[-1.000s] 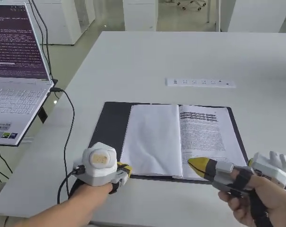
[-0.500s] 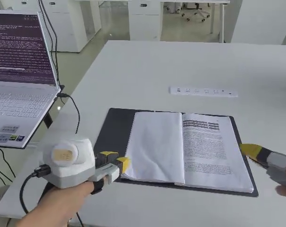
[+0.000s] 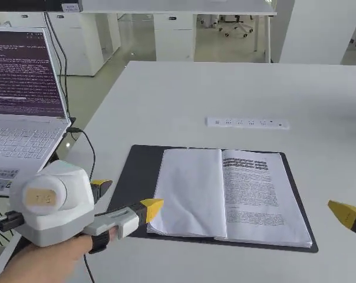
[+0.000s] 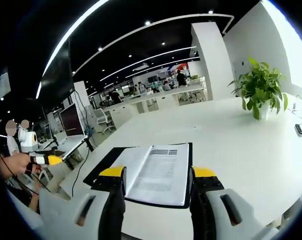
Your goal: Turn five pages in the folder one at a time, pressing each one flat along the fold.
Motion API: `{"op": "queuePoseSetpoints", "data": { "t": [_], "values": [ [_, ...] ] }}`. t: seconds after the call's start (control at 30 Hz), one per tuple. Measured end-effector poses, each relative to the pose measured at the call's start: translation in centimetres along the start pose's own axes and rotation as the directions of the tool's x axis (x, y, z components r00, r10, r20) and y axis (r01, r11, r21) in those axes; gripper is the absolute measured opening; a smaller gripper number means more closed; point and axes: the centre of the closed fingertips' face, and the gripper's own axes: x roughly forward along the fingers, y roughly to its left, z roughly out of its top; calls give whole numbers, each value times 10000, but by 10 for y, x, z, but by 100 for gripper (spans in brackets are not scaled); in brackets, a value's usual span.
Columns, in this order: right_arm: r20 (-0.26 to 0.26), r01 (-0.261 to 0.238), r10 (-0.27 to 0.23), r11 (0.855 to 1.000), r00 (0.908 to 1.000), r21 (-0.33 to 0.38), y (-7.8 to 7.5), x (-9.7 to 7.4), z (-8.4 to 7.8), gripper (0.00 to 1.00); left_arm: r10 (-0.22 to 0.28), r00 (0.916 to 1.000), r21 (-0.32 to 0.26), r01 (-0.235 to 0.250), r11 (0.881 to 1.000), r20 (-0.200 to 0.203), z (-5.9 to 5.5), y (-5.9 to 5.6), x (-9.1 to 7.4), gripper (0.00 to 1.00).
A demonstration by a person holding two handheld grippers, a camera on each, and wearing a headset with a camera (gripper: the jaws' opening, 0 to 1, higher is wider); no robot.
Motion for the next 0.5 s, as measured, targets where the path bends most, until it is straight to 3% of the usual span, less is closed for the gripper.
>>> {"op": "queuePoseSetpoints", "data": {
  "t": [0.1,0.2,0.5],
  "values": [
    [200,150,-153,9998,9997,131,-6,-4,4,49,-99,9994,455,113,9989,-319,-5,-6,-1,75],
    [194,293,-296,9995,9994,149,-12,-5,5,50,-57,9993,1119,98,9937,-372,-3,-10,-3,77],
    [-59,310,-311,9994,9995,-164,-16,0,2,50,-10,9999,981,24,9952,-151,6,-9,-2,75]
  ]
}}
